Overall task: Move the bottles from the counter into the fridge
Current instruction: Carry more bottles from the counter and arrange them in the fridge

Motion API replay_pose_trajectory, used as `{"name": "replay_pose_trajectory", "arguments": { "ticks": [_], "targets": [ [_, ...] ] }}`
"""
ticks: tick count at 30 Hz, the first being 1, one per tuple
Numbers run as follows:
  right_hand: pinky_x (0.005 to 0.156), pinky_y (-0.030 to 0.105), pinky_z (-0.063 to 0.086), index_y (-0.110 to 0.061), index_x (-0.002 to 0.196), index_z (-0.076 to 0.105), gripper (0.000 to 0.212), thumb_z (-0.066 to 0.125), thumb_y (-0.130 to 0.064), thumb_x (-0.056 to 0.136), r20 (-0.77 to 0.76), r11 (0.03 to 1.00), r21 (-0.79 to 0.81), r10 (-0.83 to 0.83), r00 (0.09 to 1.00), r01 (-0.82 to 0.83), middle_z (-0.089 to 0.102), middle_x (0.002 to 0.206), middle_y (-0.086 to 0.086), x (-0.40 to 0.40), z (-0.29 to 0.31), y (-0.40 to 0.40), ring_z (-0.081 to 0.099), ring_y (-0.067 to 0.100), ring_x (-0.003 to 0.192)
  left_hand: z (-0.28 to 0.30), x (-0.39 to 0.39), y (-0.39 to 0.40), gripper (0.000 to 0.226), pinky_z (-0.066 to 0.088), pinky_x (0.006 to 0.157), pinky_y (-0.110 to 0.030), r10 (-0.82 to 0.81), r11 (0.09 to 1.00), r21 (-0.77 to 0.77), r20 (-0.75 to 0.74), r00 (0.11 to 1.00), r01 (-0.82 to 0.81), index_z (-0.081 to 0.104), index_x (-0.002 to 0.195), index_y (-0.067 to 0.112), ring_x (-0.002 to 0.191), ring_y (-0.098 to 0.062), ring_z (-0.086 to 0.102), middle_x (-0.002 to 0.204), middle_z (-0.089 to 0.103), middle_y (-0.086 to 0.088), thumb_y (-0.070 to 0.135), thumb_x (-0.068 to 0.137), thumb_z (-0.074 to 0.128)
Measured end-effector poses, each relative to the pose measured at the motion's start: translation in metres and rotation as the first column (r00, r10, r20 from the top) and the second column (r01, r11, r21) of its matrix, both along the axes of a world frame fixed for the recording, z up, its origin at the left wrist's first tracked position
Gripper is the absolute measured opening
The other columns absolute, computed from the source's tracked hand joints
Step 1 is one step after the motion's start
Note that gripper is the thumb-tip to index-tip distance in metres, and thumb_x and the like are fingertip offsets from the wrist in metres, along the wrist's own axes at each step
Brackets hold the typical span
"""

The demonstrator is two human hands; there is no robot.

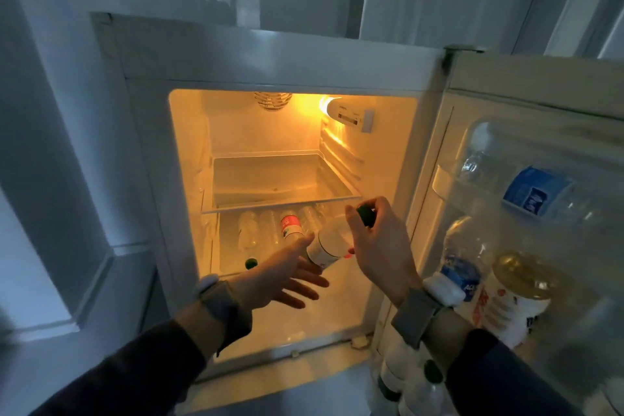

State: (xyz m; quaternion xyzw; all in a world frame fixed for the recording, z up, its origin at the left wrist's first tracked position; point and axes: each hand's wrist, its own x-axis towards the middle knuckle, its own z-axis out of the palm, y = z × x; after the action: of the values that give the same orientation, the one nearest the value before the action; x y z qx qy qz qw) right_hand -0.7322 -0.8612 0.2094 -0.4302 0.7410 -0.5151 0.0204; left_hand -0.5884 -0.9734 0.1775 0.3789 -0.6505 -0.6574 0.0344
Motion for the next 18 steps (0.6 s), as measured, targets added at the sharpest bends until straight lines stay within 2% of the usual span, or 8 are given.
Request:
{"name": "replay_pose_trajectory", "arguments": {
  "ticks": [3, 6, 8, 10, 13, 15, 18],
  "targets": [
    [0.078, 0.026, 0.059, -0.030, 0.116, 0.051, 0.024, 0.054, -0.049, 0.101, -0.050, 0.997, -0.066, -0.034, 0.998, 0.030, 0.063, 0.099, -0.014, 0.006, 0.003, 0.003, 0.067, 0.008, 0.090, 0.022, -0.009, 0.003, 0.067, 0.061, 0.078, -0.037, 0.059, 0.989, 0.146, -0.196, 0.979, -0.030, 0.053, 0.134, 0.022, 0.102, -0.026, 0.075, 0.117, 0.075, -0.008, 0.074, 0.095, 0.039],
    [0.074, 0.014, 0.049, -0.028, 0.121, 0.050, 0.027, 0.052, -0.047, 0.103, -0.076, 0.995, -0.089, -0.053, 0.996, 0.046, 0.061, 0.096, -0.018, 0.008, 0.001, 0.005, 0.064, 0.000, 0.088, 0.038, -0.029, 0.005, 0.059, 0.063, 0.079, -0.041, 0.196, 0.942, 0.328, -0.359, 0.913, -0.073, 0.042, 0.139, 0.028, 0.100, -0.033, 0.076, 0.126, 0.065, -0.017, 0.057, 0.093, 0.062],
    [0.075, 0.016, 0.052, -0.028, 0.123, 0.048, 0.028, 0.052, -0.047, 0.103, -0.089, 0.996, -0.060, -0.071, 0.993, 0.066, 0.061, 0.097, -0.017, 0.007, -0.001, 0.002, 0.064, 0.001, 0.087, 0.045, -0.048, 0.003, 0.066, 0.062, 0.084, -0.039, 0.265, 0.932, 0.332, -0.351, 0.898, -0.146, 0.039, 0.139, 0.026, 0.098, -0.032, 0.075, 0.122, 0.060, -0.017, 0.051, 0.087, 0.071],
    [0.077, 0.023, 0.056, -0.027, 0.125, 0.045, 0.029, 0.052, -0.046, 0.104, -0.090, 0.996, 0.014, -0.086, 0.992, 0.087, 0.064, 0.102, -0.011, 0.004, -0.002, -0.003, 0.064, 0.005, 0.088, 0.046, -0.066, -0.004, 0.058, 0.061, 0.091, -0.038, 0.384, 0.895, 0.366, -0.337, 0.859, -0.257, 0.043, 0.134, 0.022, 0.095, -0.029, 0.074, 0.116, 0.059, -0.015, 0.046, 0.090, 0.073],
    [0.078, 0.024, 0.056, -0.026, 0.132, 0.042, 0.034, 0.055, -0.042, 0.104, -0.062, 0.982, 0.154, -0.104, 0.993, 0.112, 0.066, 0.116, -0.007, -0.009, -0.003, -0.007, 0.064, 0.009, 0.094, 0.044, -0.095, -0.023, 0.061, 0.061, 0.092, -0.038, 0.435, 0.889, 0.303, -0.328, 0.839, -0.343, 0.045, 0.136, 0.016, 0.092, -0.027, 0.070, 0.107, 0.058, -0.008, 0.038, 0.089, 0.077],
    [0.085, 0.030, 0.059, -0.028, 0.136, 0.041, 0.041, 0.060, -0.040, 0.102, -0.046, 0.971, 0.225, -0.071, 0.996, 0.080, 0.064, 0.126, -0.006, -0.016, -0.004, -0.006, 0.067, 0.013, 0.102, 0.046, -0.107, -0.038, 0.065, 0.063, 0.081, -0.036, 0.460, 0.887, 0.223, -0.338, 0.821, -0.405, 0.044, 0.139, 0.014, 0.091, -0.027, 0.068, 0.106, 0.058, -0.006, 0.035, 0.088, 0.079],
    [0.089, 0.031, 0.058, -0.030, 0.138, 0.042, 0.045, 0.065, -0.039, 0.099, -0.052, 0.953, 0.297, -0.042, 0.998, 0.056, 0.060, 0.129, -0.011, -0.022, -0.004, 0.001, 0.064, 0.011, 0.106, 0.054, -0.123, -0.064, 0.066, 0.060, 0.059, -0.030, 0.463, 0.886, 0.137, -0.323, 0.825, -0.443, 0.046, 0.138, 0.011, 0.097, -0.029, 0.067, 0.123, 0.060, -0.013, 0.034, 0.087, 0.080]
  ]
}}
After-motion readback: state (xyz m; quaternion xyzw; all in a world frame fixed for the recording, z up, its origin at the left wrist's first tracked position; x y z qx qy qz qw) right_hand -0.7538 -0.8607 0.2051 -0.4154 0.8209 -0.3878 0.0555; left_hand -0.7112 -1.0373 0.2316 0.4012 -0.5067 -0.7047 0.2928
